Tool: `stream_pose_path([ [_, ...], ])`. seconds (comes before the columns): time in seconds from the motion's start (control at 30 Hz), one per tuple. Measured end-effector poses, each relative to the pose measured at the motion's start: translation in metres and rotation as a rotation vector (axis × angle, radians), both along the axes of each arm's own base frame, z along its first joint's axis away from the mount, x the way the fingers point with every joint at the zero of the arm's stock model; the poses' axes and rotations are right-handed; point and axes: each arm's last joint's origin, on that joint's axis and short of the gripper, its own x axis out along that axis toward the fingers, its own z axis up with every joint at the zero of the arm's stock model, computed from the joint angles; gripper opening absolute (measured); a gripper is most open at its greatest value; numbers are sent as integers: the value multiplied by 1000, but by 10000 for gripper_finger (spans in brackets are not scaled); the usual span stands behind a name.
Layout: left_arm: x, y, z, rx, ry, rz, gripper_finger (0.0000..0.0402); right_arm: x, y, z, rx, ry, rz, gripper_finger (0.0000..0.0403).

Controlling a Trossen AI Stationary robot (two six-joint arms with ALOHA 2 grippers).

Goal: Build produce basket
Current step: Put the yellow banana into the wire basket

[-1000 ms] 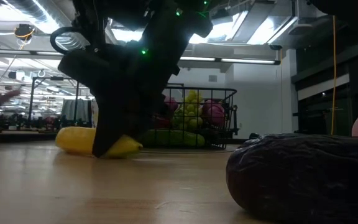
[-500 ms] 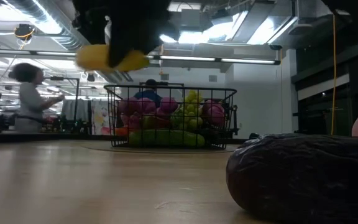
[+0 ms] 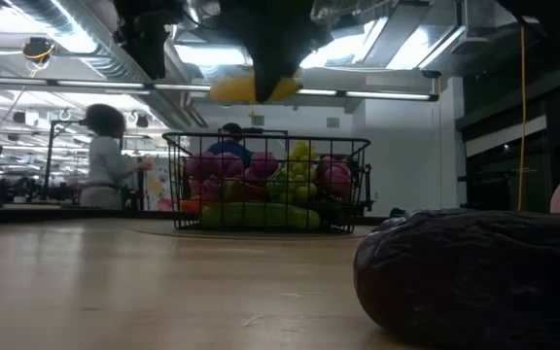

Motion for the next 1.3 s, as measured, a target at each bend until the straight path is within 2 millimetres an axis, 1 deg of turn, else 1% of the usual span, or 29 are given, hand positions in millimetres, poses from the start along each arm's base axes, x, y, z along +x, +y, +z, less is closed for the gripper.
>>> stream_pose_path([
  [0.1, 0, 0, 0, 0, 0, 0, 208, 0, -20, 0, -9, 49, -12, 109],
  [0.17, 0, 0, 0, 0, 0, 0, 208, -4, -33, 6, -25, 87, -5, 109],
  [0.3, 0, 0, 0, 1, 1, -2, 208, -24, -60, 33, -44, 110, -60, 109],
  [0.37, 0, 0, 0, 3, 5, -7, 208, -32, -72, 43, -43, 107, -97, 109],
  [0.43, 0, 0, 0, 5, 9, -11, 208, -34, -78, 47, -45, 95, -101, 109],
  [0.5, 0, 0, 0, 9, 16, -20, 208, -33, -79, 48, -41, 100, -61, 109],
  [0.6, 0, 0, 0, 11, 19, -24, 208, -30, -77, 45, -7, 136, 25, 109],
  [0.67, 0, 0, 0, 11, 19, -24, 208, -32, -81, 43, 40, 164, 40, 109],
  [0.73, 0, 0, 0, 11, 19, -25, 208, -32, -85, 44, 81, 147, 40, 109],
  [0.8, 0, 0, 0, 11, 20, -25, 208, -32, -85, 45, 82, 156, 74, 109],
  [0.87, 0, 0, 0, 11, 20, -25, 208, -35, -83, 44, 87, 211, 105, 109],
  [0.93, 0, 0, 0, 11, 20, -25, 208, -42, -82, 47, 110, 242, 88, 109],
  [1.03, 0, 0, 0, 11, 20, -26, 208, -54, -82, 70, 105, 173, 112, 110],
  [1.1, 0, 0, 0, 12, 20, -25, 208, -65, -78, 87, 62, 136, 111, 110],
  [1.3, 0, 0, 0, 17, 23, -20, 208, -93, -70, 123, 32, 41, 136, 110],
])
